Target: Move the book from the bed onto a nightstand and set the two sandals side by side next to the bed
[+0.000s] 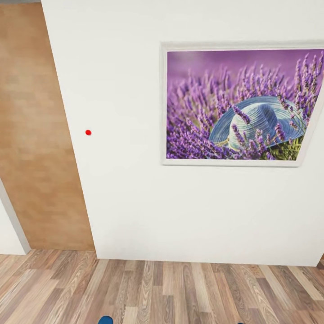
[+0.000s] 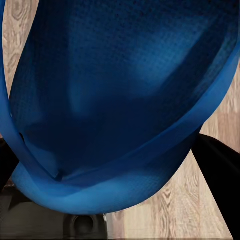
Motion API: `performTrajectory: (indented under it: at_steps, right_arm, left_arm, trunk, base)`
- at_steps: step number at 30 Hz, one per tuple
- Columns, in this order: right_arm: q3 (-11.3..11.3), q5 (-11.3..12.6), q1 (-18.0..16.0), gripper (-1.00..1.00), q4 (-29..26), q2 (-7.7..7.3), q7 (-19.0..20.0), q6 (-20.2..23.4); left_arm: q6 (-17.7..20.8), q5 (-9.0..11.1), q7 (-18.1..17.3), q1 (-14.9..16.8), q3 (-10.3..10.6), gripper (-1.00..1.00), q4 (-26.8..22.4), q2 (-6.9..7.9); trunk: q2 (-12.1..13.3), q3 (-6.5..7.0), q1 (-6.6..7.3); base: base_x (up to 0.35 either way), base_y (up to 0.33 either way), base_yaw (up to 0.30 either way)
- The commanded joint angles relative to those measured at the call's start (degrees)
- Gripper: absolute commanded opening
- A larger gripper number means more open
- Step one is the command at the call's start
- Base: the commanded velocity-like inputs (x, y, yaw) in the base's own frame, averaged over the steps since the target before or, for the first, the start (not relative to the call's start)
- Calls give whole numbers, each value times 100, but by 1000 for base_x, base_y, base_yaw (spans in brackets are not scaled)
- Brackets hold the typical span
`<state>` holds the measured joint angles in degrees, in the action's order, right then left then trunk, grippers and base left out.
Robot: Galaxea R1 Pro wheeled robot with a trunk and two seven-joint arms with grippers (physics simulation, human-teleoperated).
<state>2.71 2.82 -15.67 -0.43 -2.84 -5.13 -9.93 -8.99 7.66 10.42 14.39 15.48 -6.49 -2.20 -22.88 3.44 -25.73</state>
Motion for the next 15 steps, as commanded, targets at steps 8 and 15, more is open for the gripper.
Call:
performTrajectory:
  at_steps: [8,15]
  right_arm:
    - [36,25,49,-100,31,2,-15,-17]
    - [36,25,54,-100,33,3,-14,-17]
  left_arm:
    - [-20,60,21,3,52,-100,7,0]
    - [-16,59,21,3,52,-100,7,0]
  trunk:
    - [-3,-1,-5]
    - [-3,-1,-5]
  base:
    - [301,-14,0]
    - [332,-1,0]
